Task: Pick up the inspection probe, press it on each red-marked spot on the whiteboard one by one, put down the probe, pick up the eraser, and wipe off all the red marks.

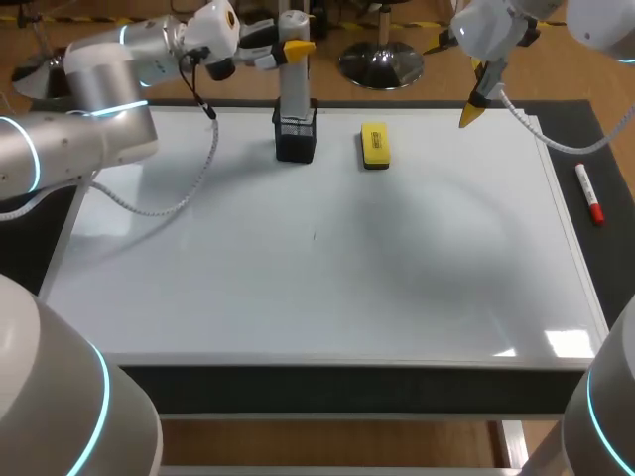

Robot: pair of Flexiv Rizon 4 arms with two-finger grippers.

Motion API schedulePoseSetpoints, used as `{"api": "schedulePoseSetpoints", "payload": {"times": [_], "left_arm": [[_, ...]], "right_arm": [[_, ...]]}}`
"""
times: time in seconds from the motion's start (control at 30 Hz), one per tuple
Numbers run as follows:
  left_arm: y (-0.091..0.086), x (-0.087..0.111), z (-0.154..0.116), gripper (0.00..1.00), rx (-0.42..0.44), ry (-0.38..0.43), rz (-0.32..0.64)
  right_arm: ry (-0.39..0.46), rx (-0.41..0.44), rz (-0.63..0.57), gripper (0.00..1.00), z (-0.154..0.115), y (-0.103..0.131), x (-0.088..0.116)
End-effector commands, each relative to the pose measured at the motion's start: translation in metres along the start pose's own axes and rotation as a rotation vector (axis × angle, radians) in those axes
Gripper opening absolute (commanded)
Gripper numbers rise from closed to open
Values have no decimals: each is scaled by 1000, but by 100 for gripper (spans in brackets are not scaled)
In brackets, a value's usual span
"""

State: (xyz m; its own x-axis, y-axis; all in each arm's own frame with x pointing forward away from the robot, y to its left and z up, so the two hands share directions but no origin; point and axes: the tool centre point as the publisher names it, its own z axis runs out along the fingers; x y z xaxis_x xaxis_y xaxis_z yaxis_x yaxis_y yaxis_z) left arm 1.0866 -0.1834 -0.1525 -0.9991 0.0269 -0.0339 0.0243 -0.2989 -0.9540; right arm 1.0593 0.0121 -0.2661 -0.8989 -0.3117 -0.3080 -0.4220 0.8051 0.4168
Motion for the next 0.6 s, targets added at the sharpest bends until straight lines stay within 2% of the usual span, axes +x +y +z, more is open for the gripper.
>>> {"api": "schedulePoseSetpoints", "payload": {"times": [0.03,0.6], "left_arm": [[5,-8,-1,0,15,15,-12],[17,-11,-6,0,14,12,-34]], "right_arm": [[3,4,-1,100,-1,0,0],[3,4,-1,100,-1,0,0]]}}
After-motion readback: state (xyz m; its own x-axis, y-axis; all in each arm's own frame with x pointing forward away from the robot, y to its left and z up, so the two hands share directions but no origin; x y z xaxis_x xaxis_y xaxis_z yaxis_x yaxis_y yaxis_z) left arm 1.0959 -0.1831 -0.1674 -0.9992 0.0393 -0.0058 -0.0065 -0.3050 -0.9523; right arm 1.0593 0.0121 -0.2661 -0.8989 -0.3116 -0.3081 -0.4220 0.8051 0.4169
